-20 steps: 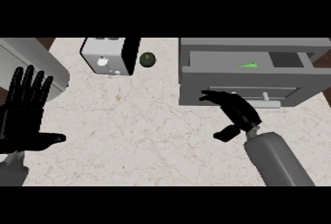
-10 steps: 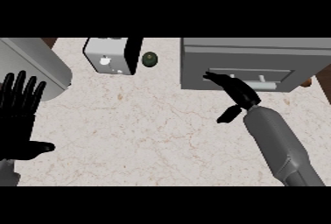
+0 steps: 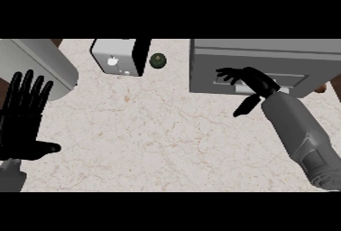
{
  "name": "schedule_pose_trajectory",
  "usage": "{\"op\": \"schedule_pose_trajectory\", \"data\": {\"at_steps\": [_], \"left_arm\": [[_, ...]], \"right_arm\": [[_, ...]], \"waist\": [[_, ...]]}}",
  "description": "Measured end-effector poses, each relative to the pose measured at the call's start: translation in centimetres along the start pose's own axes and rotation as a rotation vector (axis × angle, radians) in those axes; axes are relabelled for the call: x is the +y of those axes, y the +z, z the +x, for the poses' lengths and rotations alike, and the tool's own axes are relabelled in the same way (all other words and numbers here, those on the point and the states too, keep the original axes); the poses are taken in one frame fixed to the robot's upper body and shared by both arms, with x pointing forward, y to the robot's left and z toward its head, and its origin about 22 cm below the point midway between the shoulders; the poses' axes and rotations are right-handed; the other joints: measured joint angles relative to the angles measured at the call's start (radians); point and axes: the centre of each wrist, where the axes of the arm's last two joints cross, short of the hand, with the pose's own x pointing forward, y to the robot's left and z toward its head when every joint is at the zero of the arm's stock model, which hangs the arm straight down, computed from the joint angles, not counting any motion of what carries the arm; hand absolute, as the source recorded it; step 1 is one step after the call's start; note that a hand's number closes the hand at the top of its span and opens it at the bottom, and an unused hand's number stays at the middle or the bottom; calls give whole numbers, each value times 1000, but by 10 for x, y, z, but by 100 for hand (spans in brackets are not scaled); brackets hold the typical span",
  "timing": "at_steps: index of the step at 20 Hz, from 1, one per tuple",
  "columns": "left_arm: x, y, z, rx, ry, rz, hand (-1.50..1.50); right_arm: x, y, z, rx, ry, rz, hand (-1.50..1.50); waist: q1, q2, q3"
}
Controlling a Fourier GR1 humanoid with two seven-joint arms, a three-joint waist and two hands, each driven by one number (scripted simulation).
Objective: Pick up the cup, place it into the drawer and close the drawer
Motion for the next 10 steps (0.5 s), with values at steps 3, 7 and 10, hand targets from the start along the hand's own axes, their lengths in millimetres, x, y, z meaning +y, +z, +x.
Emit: {"op": "schedule_pose_trajectory", "data": {"at_steps": [3,7,10], "left_arm": [[-1,-2,0,-5,0,-14,-150],[-2,-3,-4,-1,-2,-21,-150],[-3,-4,-5,-5,-5,-21,-150]], "right_arm": [[-5,3,-5,-5,-19,11,-150],[-7,6,-10,-16,-51,33,-150],[-5,8,-13,-19,-101,45,-150]], "waist": [[10,1,-1],[17,3,-1],[20,6,5]]}}
